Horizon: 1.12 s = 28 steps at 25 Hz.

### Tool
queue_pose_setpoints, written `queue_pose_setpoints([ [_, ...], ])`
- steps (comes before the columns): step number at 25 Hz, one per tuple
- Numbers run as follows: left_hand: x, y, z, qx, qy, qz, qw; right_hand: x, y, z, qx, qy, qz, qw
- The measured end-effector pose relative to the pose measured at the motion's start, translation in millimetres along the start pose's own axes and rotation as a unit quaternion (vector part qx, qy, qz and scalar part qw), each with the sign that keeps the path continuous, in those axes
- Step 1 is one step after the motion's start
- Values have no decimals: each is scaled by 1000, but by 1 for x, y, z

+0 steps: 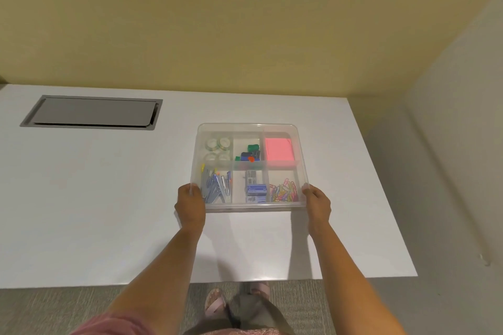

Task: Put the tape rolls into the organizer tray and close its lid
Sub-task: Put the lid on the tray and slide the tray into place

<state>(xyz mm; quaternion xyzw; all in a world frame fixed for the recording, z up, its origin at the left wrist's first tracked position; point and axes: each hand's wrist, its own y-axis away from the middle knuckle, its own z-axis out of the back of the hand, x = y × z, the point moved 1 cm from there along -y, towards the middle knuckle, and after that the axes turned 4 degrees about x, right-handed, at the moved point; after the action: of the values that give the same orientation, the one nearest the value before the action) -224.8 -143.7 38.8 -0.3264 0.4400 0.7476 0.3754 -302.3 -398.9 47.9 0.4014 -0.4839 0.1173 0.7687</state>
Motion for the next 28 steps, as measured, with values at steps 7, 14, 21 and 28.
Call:
queue_pose_setpoints([
  [7, -33, -32, -13, -25, -93, -2, 995, 49, -35, -10, 40, 68, 3, 997],
  [14, -76, -80, -35, -18, -80, 14, 997, 86, -79, -36, 45, 55, -11, 997],
  [21, -113, -132, -56, 13, -49, 62, 997, 111, -123, -67, 26, 19, -34, 999],
  [28, -115, -160, -58, 105, 60, 123, 985, 119, -141, -83, 1, -13, -83, 996],
])
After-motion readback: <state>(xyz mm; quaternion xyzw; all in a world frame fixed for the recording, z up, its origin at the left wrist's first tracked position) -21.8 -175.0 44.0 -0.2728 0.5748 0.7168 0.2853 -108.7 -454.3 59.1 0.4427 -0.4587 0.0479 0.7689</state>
